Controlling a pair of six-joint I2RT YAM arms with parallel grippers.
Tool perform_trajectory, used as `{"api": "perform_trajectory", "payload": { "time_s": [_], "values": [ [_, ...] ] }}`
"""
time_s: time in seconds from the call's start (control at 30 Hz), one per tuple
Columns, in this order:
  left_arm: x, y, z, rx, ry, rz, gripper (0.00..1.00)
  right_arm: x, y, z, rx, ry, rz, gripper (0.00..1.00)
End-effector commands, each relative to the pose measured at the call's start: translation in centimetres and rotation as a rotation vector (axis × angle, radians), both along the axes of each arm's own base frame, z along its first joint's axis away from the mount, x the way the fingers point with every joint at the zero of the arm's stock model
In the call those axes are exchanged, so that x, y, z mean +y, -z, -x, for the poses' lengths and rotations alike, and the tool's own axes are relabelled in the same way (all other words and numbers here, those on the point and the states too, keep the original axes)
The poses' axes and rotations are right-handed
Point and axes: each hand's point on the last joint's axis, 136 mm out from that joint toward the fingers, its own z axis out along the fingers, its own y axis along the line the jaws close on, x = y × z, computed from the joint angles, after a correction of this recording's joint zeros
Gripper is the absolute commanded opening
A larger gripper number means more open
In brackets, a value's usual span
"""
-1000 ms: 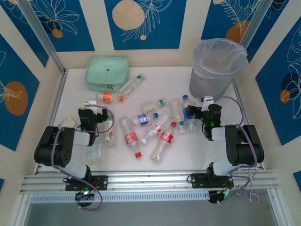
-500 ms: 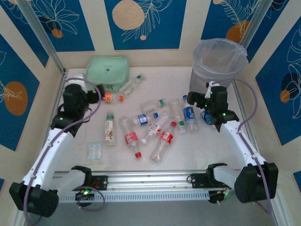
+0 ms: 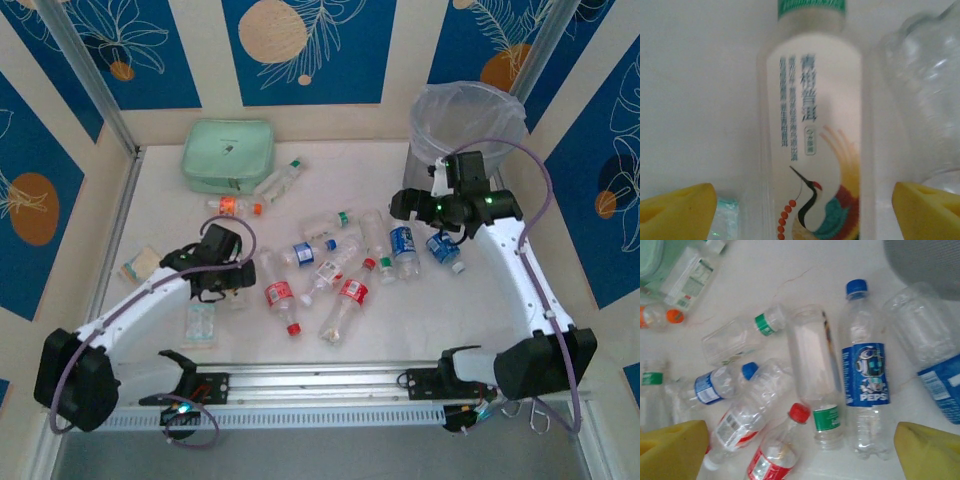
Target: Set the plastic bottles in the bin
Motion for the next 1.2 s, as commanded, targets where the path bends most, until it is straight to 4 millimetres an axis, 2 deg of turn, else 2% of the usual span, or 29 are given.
{"api": "perform_trajectory", "payload": {
  "time_s": [0.0,0.17,0.23,0.33,0.47,0.53,0.63,0.7,0.8,0.97,1.07,1.17],
  "values": [
    [-0.9,0.6,-0.6,-0.012,-0.006,0.046,0.82,2.0,-0.9,1.5,0.045,-0.078,-0.109,0.86],
    [-1.0,1.4,-0.9,-0.003,-0.007,0.039,0.69,3.5,-2.3,1.7,0.025,-0.129,-0.199,0.8],
    [-0.9,0.9,-1.0,-0.006,-0.01,0.032,0.59,4.5,-3.1,1.9,0.024,-0.165,-0.262,0.78],
    [-1.0,-1.5,-1.4,-0.051,0.002,0.04,0.54,6.2,-4.3,2.4,0.025,-0.225,-0.362,0.78],
    [-1.4,-6.0,-1.9,-0.147,0.022,0.09,0.51,8.2,-5.6,2.5,0.022,-0.274,-0.457,0.78],
    [-3.4,-8.1,-2.8,-0.219,0.036,0.213,0.5,9.6,-5.9,2.3,0.026,-0.299,-0.497,0.79],
    [-8.7,-12.0,-4.4,-0.329,0.106,0.495,0.47,12.2,-6.0,2.0,0.039,-0.347,-0.521,0.83],
    [-11.3,-14.3,-5.0,-0.39,0.16,0.585,0.46,14.0,-6.1,2.0,0.042,-0.37,-0.517,0.85],
    [-14.1,-16.4,-5.2,-0.444,0.232,0.645,0.44,15.8,-5.9,1.8,0.026,-0.383,-0.486,0.9],
    [-17.2,-17.8,-4.8,-0.474,0.318,0.691,0.44,17.4,-5.4,1.0,0.027,-0.368,-0.483,0.98],
    [-18.1,-18.1,-4.7,-0.482,0.338,0.708,0.44,18.8,-5.1,0.7,0.036,-0.38,-0.493,0.99],
    [-18.6,-18.4,-4.7,-0.491,0.35,0.717,0.43,19.1,-3.9,0.0,0.069,-0.341,-0.48,0.98]
  ]
}}
